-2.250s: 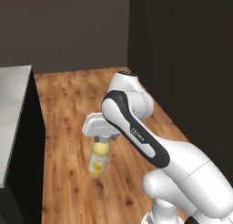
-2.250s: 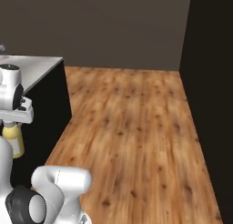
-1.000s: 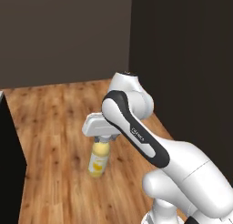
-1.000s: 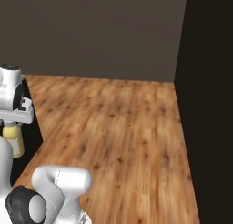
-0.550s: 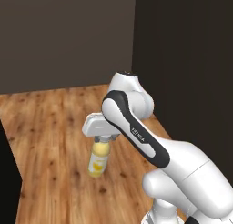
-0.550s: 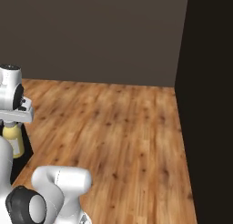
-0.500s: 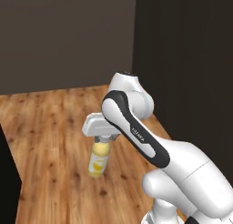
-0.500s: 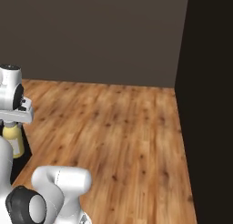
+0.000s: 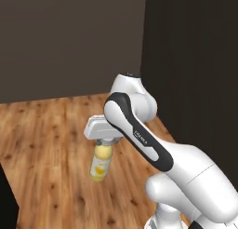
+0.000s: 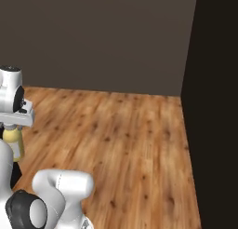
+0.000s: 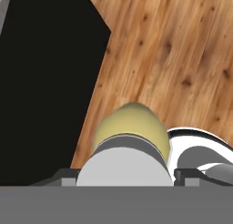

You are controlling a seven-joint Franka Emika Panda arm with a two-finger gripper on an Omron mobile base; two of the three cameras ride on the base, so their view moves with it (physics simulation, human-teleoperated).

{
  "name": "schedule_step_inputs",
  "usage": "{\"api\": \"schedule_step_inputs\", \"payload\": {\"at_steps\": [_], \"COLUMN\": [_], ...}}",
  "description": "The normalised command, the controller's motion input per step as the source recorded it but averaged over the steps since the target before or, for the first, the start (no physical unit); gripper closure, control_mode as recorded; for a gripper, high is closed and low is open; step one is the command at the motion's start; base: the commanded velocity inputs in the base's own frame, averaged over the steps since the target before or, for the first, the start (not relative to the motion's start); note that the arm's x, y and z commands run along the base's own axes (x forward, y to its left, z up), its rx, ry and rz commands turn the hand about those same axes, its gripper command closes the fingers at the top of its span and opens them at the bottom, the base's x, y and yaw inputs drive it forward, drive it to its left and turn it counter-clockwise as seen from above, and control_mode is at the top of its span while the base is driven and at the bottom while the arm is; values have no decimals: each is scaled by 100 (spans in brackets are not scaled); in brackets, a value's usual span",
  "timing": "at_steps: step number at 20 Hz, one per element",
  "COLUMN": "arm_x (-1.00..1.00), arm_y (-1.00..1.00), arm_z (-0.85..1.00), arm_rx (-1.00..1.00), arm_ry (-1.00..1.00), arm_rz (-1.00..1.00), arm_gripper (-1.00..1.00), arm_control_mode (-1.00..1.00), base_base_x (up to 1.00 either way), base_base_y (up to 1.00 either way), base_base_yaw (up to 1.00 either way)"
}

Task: There is a wine glass and glass cup on the dining counter. Place the wine bottle next to the wine glass and the juice bottle next to the glass cup.

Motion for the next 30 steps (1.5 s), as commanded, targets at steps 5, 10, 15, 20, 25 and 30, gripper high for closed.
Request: {"api": "schedule_step_inputs", "payload": {"at_steps": [5, 10, 15, 20, 25, 30], "arm_x": [0, 0, 0, 0, 0, 0], "arm_y": [0, 0, 0, 0, 0, 0], "arm_z": [0, 0, 0, 0, 0, 0], "arm_rx": [0, 0, 0, 0, 0, 0], "arm_ry": [0, 0, 0, 0, 0, 0], "arm_rz": [0, 0, 0, 0, 0, 0], "arm_gripper": [100, 100, 100, 100, 100, 100], "arm_control_mode": [100, 100, 100, 100, 100, 100], "base_base_x": [79, 78, 70, 60, 59, 61], "base_base_y": [-17, -14, -9, -4, -6, -13], "base_base_yaw": [10, 20, 36, 45, 46, 42]}}
